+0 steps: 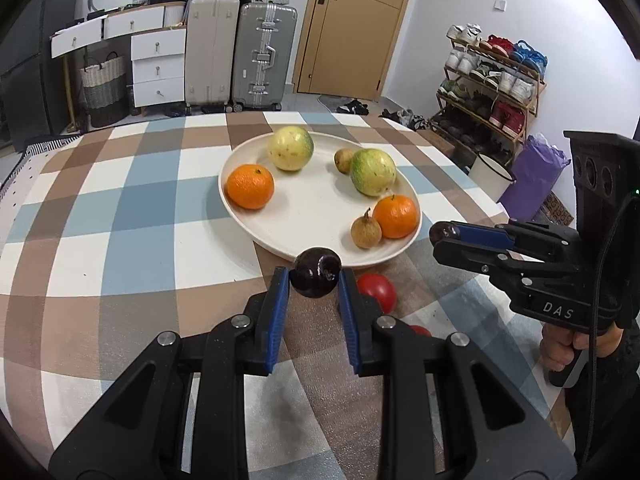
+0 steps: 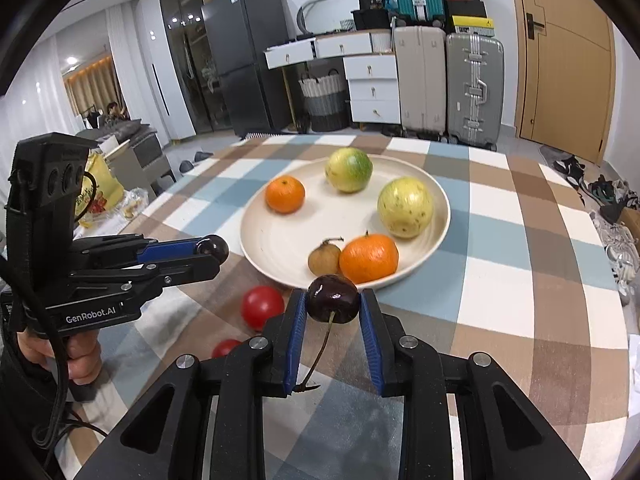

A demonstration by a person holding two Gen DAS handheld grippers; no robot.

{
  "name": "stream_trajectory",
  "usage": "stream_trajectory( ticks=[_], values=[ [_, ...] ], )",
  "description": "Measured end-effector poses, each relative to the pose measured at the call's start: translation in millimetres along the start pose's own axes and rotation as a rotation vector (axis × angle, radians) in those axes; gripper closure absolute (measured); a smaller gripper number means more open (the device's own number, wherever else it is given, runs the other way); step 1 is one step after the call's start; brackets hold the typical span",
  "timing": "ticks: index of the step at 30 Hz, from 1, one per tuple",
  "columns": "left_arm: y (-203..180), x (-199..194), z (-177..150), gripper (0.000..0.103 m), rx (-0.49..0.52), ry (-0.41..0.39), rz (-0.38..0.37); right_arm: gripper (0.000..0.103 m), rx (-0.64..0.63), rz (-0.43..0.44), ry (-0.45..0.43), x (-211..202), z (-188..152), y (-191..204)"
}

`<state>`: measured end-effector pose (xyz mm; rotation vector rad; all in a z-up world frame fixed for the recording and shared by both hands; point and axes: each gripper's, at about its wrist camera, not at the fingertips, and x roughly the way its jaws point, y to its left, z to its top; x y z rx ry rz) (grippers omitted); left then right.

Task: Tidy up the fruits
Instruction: 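Carry both dark cherries over the white plate with both tools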

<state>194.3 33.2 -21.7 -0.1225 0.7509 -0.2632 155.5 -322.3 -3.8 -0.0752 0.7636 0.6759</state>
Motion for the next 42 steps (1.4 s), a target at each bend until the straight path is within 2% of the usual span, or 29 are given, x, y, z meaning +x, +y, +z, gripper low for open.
stream_trajectory(
  ticks=[6, 21, 32, 42],
  values=[
    [-3, -10, 6, 0.080, 0.012, -0.035, 0.023, 0.075, 0.015, 0.013, -0.036, -6, 5, -1],
    [0, -22, 27, 0.080, 0.004, -0.079, 0.057, 0.076, 0.020, 0.004, -0.061, -6, 34, 2],
    [-6, 0, 44, 0.080, 0.012, -0.076, 0.077, 0.075, 0.034, -0.008, -0.069, 14, 55, -4],
    [-7, 35, 52, 0.080, 0.024, -0.061, 0.102, 0.076, 0.063, -0.007, -0.054, 30, 53, -14]
  ],
)
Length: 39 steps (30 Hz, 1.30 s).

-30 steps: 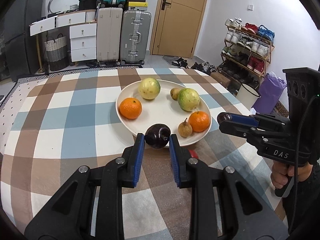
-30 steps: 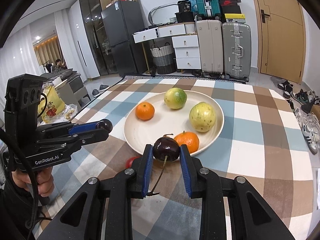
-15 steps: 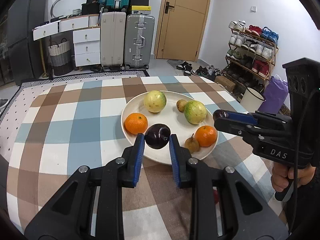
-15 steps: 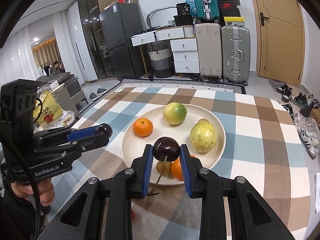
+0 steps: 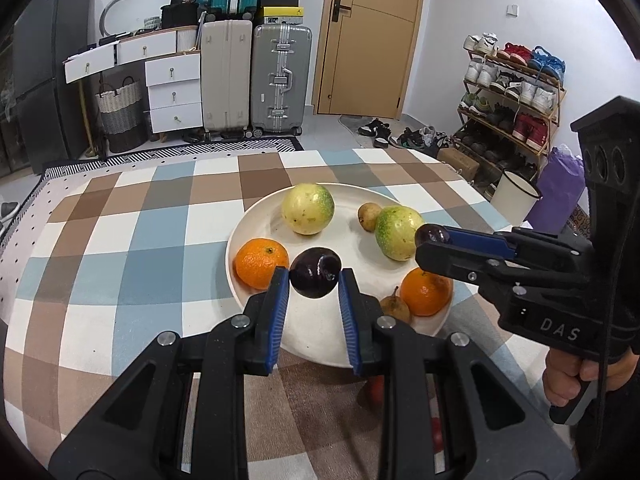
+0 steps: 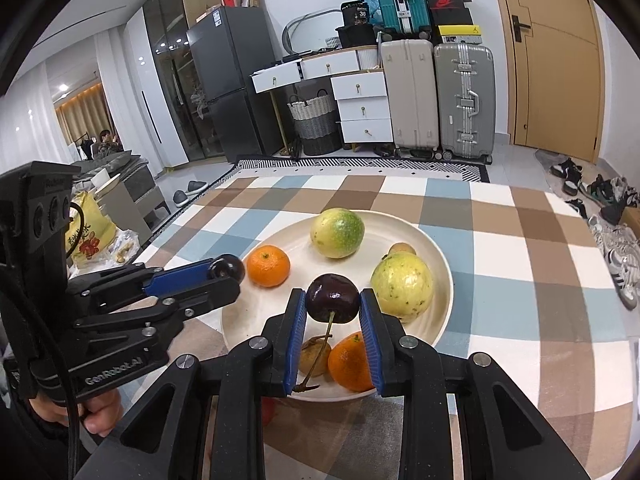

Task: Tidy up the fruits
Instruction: 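Carry both dark cherries over the white plate with both tools, then open both tools to release the cherries onto the plate, then grasp a red tomato with the right tool while the left tool grasps another tomato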

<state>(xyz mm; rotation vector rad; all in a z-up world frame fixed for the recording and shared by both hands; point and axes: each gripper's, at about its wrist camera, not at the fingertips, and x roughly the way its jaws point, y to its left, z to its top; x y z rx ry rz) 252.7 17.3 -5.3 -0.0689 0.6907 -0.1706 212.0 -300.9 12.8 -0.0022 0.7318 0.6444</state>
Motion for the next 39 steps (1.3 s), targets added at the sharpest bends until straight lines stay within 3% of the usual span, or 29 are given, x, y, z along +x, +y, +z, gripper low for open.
stream_trajectory(
  ticks=[15, 19, 21, 24, 26, 27, 28, 29, 30, 34, 39],
  values=[
    [4, 24, -4, 0.080, -0.002, 0.032, 0.013, 0.075, 0.009, -0.016, -0.003, 14, -2, -1],
    [6, 20, -3, 0.080, -0.012, 0.036, 0.006, 0.065, 0.009, -0.040, -0.022, 7, -1, -2],
    [7, 16, -4, 0.075, -0.011, 0.031, 0.008, 0.065, 0.004, -0.051, -0.024, 4, -2, -2],
    [10, 5, -7, 0.059, -0.016, 0.019, 0.016, 0.053, -0.005, -0.064, -0.029, -6, -4, -2],
    [12, -4, -9, 0.041, -0.022, 0.011, 0.022, 0.049, -0.006, -0.064, -0.038, -13, -5, -2],
    [14, -9, -10, 0.035, -0.027, 0.009, 0.029, 0.039, -0.006, -0.061, -0.038, -17, -6, -2],
    [16, -15, -11, 0.022, -0.034, 0.003, 0.037, 0.024, -0.002, -0.054, -0.041, -22, -8, -3],
    [18, -21, -14, 0.017, -0.045, -0.008, 0.046, 0.016, 0.005, -0.050, -0.049, -26, -9, -4],
    [20, -28, -16, 0.016, -0.053, -0.016, 0.053, 0.008, 0.012, -0.052, -0.057, -31, -12, -4],
    [20, -49, -26, 0.001, -0.044, -0.029, 0.086, 0.002, 0.011, -0.059, -0.059, -44, -20, -5],
    [16, -66, -38, 0.001, -0.032, -0.037, 0.064, 0.000, 0.026, -0.037, -0.031, -50, -32, -5]
  ],
)
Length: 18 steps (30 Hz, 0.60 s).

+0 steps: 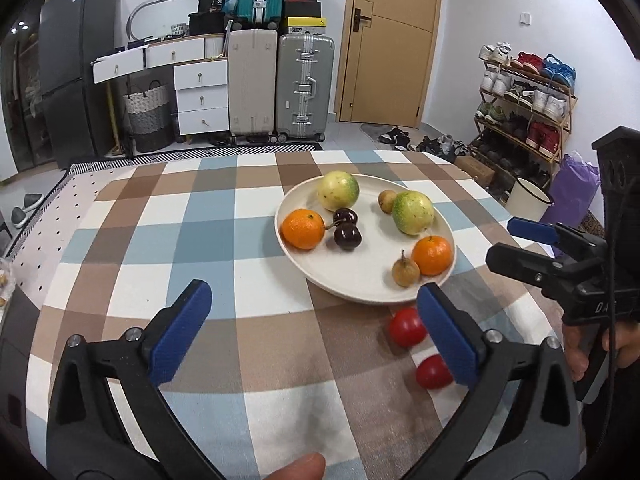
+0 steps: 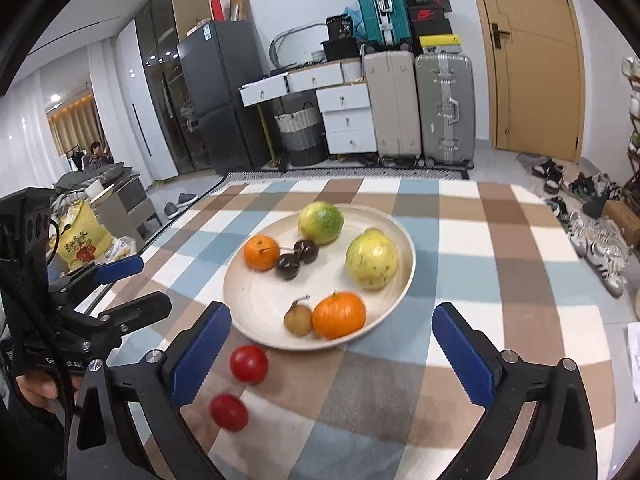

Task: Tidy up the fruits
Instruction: 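Grasp a red tomato with the right tool while the left tool grasps another tomato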

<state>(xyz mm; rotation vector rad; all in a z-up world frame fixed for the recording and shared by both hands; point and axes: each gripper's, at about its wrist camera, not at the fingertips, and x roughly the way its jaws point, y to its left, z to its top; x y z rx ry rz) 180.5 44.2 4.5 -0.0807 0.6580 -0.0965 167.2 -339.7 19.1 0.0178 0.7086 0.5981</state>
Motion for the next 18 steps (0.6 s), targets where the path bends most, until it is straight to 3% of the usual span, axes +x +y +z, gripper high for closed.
stream_trajectory(
  ticks=[12, 18],
  values=[
    [-24, -3, -16, 0.001, 0.083, 0.061, -0.027, 0.000, -0.076, 0.028, 0.068, -2, -19, 14],
    [-22, 0, -17, 0.001, 0.085, 0.078, -0.028, 0.000, -0.118, 0.049, 0.147, 12, -30, 24]
  ],
)
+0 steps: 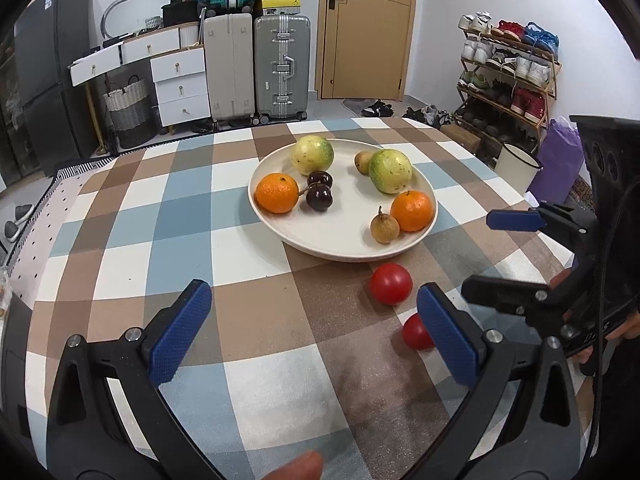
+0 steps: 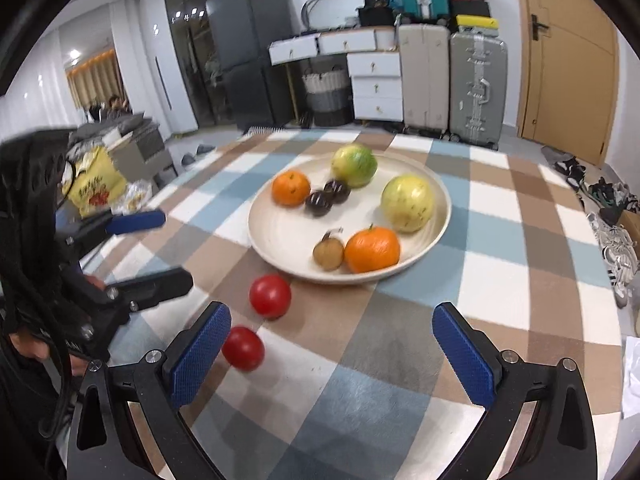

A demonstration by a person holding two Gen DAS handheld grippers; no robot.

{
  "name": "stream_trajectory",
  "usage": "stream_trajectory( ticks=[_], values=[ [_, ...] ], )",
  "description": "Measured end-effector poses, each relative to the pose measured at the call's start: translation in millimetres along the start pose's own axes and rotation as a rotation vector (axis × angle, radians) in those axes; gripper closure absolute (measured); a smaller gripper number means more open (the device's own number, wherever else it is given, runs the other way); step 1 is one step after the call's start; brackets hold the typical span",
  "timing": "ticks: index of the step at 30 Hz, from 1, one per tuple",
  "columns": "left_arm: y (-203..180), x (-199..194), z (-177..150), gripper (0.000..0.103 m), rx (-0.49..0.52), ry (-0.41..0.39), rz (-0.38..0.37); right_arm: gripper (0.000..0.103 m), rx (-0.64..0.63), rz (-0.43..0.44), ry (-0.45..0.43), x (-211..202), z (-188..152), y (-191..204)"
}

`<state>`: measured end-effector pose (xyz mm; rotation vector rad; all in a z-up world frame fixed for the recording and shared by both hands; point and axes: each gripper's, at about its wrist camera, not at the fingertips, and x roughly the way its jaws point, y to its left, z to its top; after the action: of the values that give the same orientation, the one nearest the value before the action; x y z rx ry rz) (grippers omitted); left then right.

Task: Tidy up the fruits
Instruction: 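Grasp a red tomato with the right tool while the left tool grasps another tomato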

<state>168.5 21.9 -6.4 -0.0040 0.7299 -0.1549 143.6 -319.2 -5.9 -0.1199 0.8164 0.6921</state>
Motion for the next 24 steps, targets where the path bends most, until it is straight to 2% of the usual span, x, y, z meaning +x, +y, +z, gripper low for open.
stream_trajectory(
  ticks=[16, 24],
  values=[
    [13, 8, -1, 0.001, -0.047, 0.020, 0.024, 0.002, -0.099, 0.076, 0.126, 29, -16, 28],
    [23, 14, -2, 0.001, -0.085, 0.033, 0.032, 0.024, -0.173, 0.081, 0.135, 33, -20, 44]
  ],
)
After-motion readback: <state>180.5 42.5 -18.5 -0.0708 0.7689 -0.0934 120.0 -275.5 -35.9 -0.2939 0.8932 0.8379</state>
